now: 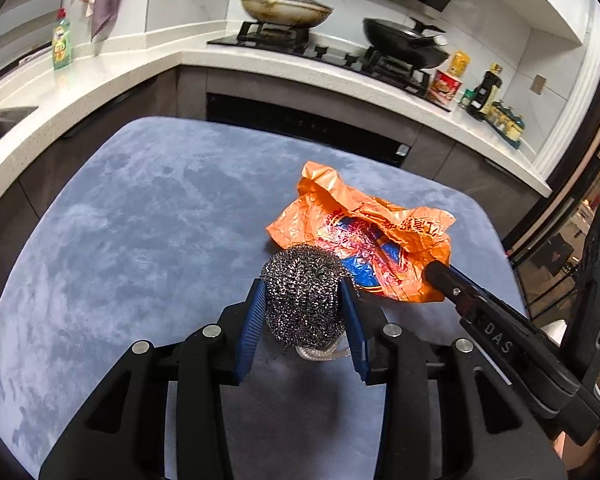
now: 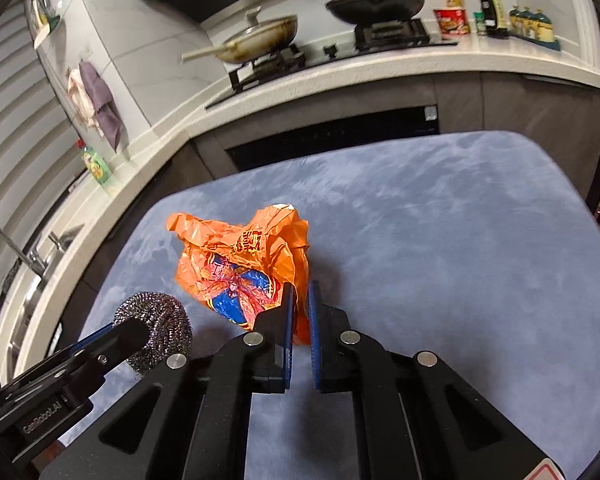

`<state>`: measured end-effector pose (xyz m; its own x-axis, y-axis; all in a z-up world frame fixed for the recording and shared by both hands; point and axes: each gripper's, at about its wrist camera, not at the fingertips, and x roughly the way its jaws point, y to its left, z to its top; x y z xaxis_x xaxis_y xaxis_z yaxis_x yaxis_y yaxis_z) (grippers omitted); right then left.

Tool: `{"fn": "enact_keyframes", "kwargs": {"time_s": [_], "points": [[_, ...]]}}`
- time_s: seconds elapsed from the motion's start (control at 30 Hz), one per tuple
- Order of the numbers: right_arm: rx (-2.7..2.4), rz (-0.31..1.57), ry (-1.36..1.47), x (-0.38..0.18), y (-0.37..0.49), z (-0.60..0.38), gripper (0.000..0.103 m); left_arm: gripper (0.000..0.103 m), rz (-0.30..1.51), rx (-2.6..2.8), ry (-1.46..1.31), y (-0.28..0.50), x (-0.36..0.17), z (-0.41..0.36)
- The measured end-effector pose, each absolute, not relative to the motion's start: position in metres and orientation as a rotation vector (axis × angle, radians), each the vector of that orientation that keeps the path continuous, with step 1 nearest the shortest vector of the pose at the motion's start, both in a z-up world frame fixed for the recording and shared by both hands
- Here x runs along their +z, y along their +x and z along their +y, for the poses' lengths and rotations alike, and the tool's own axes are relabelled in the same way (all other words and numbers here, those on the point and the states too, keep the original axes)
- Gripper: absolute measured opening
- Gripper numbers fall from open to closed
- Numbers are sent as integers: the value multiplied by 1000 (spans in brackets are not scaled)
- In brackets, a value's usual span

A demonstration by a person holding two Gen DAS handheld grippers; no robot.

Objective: Collect trash
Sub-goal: 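Lift scrubber and orange wrapper and carry both over the bin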

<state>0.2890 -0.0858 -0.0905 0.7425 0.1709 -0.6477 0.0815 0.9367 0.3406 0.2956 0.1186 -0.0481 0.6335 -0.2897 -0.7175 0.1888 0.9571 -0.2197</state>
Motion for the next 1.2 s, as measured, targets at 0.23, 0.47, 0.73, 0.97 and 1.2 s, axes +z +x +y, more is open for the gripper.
{"fn": "enact_keyframes", "kwargs": {"time_s": [0.23,0.47,0.73,0.97,1.2], "points": [[-1,647,390,-50,242,-123,7,36,787,-331,-102,265,-13,86],[-73,563,415,-15,189,-171,7,36,727,-414,-56,225,20,33],[-183,484,444,10,112,-240,7,36,690,-535,-1,172,40,-43],[-288,449,490,9,50,-300,7,36,677,-637,52,131,47,-107],[-376,435,538,1,0,-352,7,36,677,-713,95,97,45,-158]]}}
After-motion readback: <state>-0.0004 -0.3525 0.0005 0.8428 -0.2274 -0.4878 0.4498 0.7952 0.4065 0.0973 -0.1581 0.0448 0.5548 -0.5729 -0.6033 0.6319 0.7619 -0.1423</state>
